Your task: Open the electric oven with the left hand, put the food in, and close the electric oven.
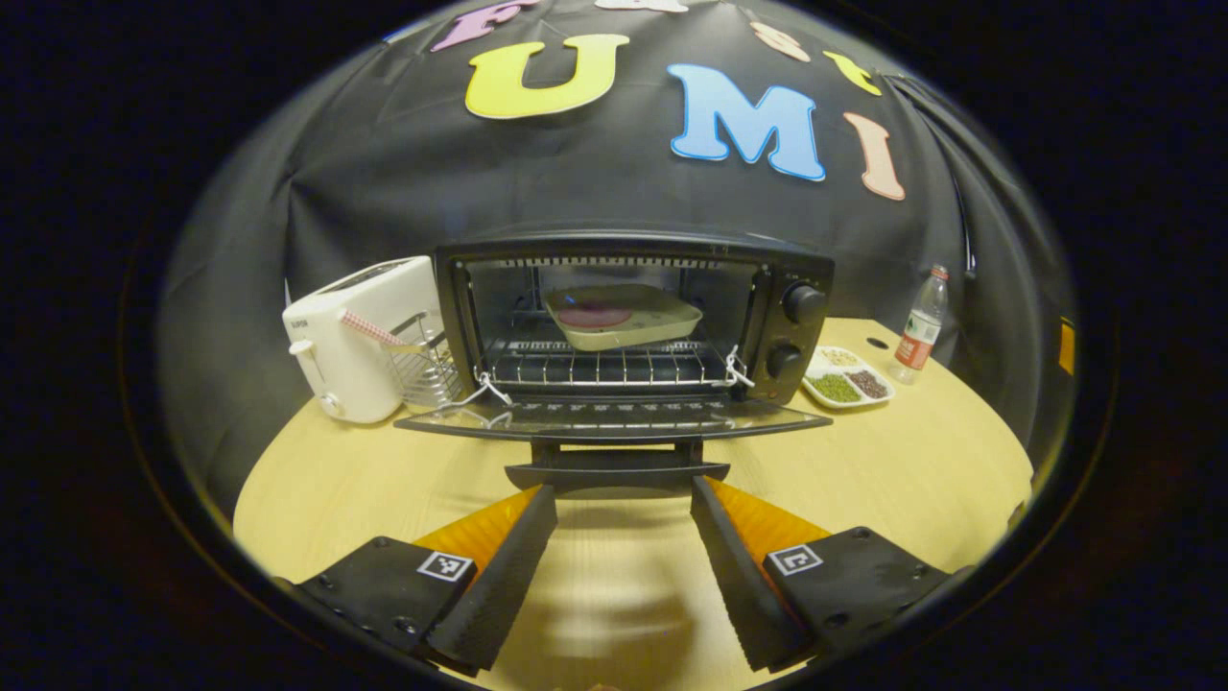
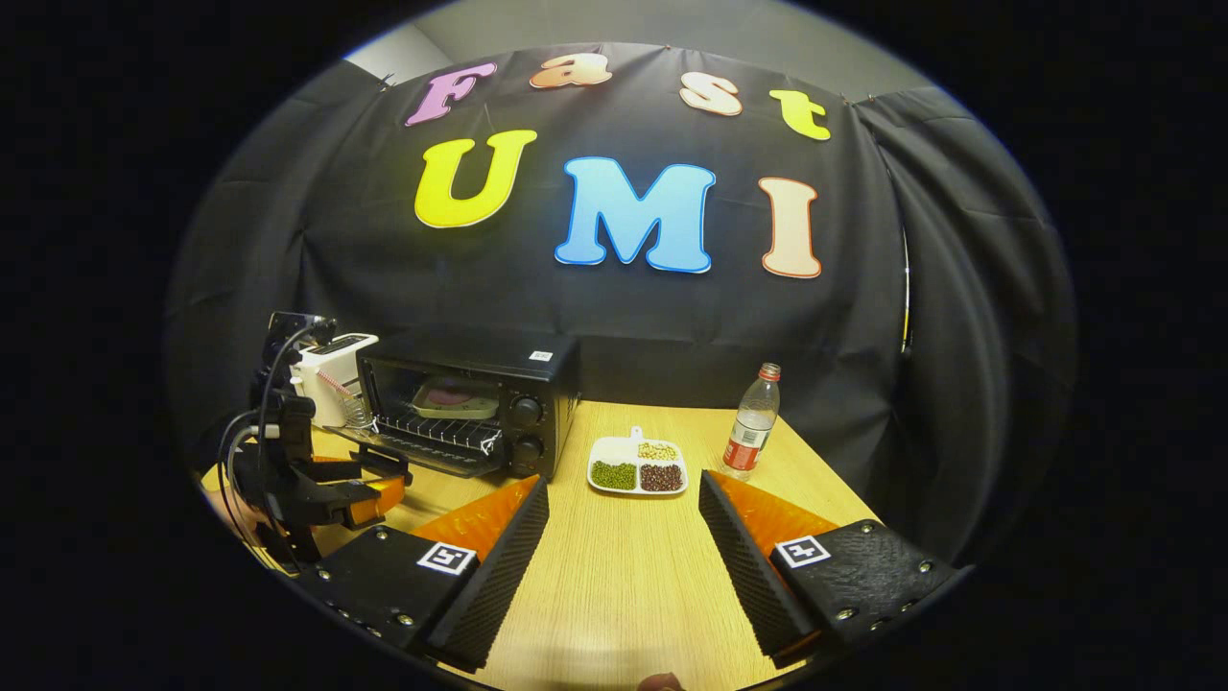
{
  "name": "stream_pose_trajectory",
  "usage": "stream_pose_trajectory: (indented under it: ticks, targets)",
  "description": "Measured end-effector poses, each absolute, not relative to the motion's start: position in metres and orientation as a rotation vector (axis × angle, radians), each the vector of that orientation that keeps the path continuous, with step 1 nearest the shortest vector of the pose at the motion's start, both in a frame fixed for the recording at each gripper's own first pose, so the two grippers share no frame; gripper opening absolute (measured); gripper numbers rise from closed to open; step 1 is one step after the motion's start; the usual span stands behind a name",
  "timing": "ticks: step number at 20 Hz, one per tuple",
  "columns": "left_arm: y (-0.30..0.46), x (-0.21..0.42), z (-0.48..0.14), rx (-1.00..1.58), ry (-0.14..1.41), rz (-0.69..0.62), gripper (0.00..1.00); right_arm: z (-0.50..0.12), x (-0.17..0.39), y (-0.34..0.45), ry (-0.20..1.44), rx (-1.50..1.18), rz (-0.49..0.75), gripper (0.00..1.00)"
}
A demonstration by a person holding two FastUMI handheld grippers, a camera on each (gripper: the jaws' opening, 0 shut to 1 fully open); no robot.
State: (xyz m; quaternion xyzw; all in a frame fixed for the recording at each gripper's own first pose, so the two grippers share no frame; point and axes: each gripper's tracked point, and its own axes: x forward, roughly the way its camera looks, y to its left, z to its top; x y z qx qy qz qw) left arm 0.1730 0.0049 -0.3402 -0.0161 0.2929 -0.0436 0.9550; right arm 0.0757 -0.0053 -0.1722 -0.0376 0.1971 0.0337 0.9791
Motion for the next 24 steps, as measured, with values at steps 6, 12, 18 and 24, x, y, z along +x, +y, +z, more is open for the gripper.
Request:
stream_pose_trajectory:
  ticks: [6,12,18,24]
  targets:
    - [0.005,0.184,-0.311,0.018,0.482,-0.103,0.92,-0.181,0.08,-0.007,0.423,-0.062,0.049,0.98]
    - [0.006,0.209,-0.279,0.023,0.399,-0.129,1.0,-0.181,0.082,-0.01,0.417,-0.065,0.026,0.98]
    - [0.001,0.207,-0.205,0.0,0.258,-0.136,0.98,-0.152,0.09,-0.011,0.322,-0.028,0.015,0.98]
    - [-0.016,0.15,-0.132,-0.017,0.15,-0.092,1.0,-0.115,0.074,-0.025,0.232,0.01,0.075,0.98]
